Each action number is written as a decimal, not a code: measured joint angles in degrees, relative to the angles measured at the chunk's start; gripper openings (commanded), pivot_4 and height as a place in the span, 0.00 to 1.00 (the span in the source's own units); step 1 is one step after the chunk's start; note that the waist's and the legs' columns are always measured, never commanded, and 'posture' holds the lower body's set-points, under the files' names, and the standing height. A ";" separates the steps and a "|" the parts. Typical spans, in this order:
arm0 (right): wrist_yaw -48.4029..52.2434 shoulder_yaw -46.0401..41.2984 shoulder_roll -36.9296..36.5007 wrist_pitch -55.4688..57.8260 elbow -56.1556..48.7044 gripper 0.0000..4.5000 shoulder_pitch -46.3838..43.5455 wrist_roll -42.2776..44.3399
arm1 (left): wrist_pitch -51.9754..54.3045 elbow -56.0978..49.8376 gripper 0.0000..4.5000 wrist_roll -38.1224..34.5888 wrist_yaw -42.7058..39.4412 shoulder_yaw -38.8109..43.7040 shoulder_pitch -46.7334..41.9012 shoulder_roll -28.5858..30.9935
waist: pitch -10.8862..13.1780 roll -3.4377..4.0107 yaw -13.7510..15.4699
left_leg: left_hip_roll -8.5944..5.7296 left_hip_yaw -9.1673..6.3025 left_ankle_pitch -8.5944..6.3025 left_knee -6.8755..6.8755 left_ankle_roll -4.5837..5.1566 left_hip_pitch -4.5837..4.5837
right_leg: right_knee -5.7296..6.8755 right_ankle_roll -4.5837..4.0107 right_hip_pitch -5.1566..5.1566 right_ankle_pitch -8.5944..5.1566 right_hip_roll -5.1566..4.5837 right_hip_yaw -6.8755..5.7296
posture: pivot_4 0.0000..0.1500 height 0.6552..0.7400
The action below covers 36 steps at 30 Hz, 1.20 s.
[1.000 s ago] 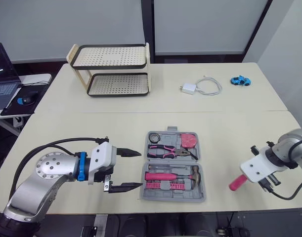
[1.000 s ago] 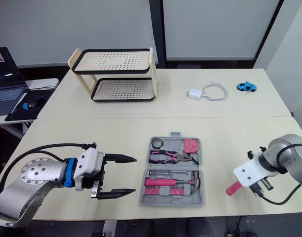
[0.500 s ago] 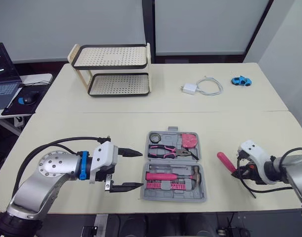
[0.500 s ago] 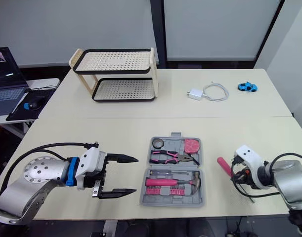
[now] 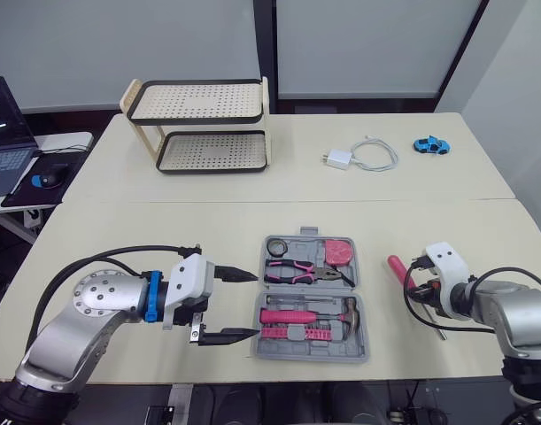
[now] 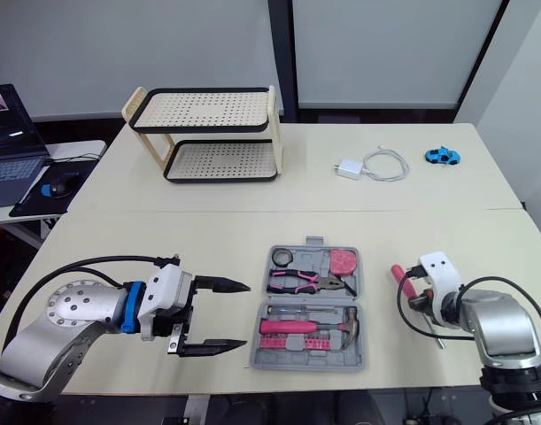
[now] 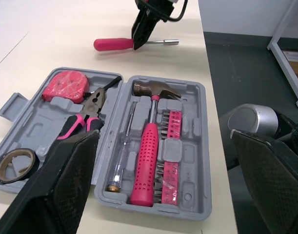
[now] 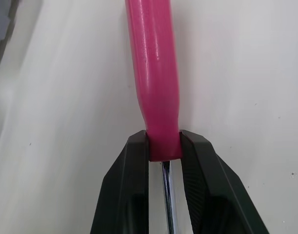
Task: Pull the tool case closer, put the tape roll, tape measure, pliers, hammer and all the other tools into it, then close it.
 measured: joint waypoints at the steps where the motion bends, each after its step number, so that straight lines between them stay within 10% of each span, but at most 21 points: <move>1: -0.72 -0.23 0.62 0.15 0.00 0.13 -0.07 0.06 | 0.00 0.00 1.00 0.00 -0.01 -0.09 -0.05 0.00 | 0.00 0.00 0.00 | 0.00 0.00 0.00 0.00 0.00 0.00 | 0.00 0.00 0.00 0.00 0.00 0.00 | 1.00 1.00; 10: -6.48 -3.46 5.34 5.26 -0.09 0.13 -2.28 1.16 | 0.05 0.05 1.00 0.11 -0.10 -0.92 -0.75 -0.02 | -0.01 0.02 -0.02 | -0.03 0.00 0.00 0.00 0.00 0.00 | 0.01 0.00 0.00 0.00 0.01 0.00 | 1.00 1.00; 20: -3.83 -4.51 -0.26 3.00 -4.40 0.97 1.05 6.53 | -0.14 0.46 1.00 0.10 -0.24 -0.60 0.09 0.05 | -0.01 0.03 0.03 | -0.02 0.01 -0.01 -0.01 0.01 -0.02 | -0.01 0.00 -0.01 0.00 -0.02 0.02 | 1.00 1.00; 28: 10.46 -8.48 -15.50 -20.12 -8.19 0.97 13.90 11.03 | -1.13 2.87 1.00 -0.18 -1.65 3.35 2.24 0.91 | 0.01 -0.01 0.11 | -0.01 0.14 -0.01 -0.01 0.03 0.00 | -0.05 0.01 0.06 -0.01 -0.01 -0.06 | 1.00 1.00; 36: 11.70 -9.50 -12.74 -29.08 -5.68 0.99 17.59 12.53 | -2.68 4.71 1.00 -0.18 -1.61 4.89 3.89 0.89 | 0.00 -0.02 0.00 | 0.03 0.06 -0.01 0.02 0.01 0.04 | 0.00 0.00 0.08 0.00 0.02 -0.02 | 1.00 1.00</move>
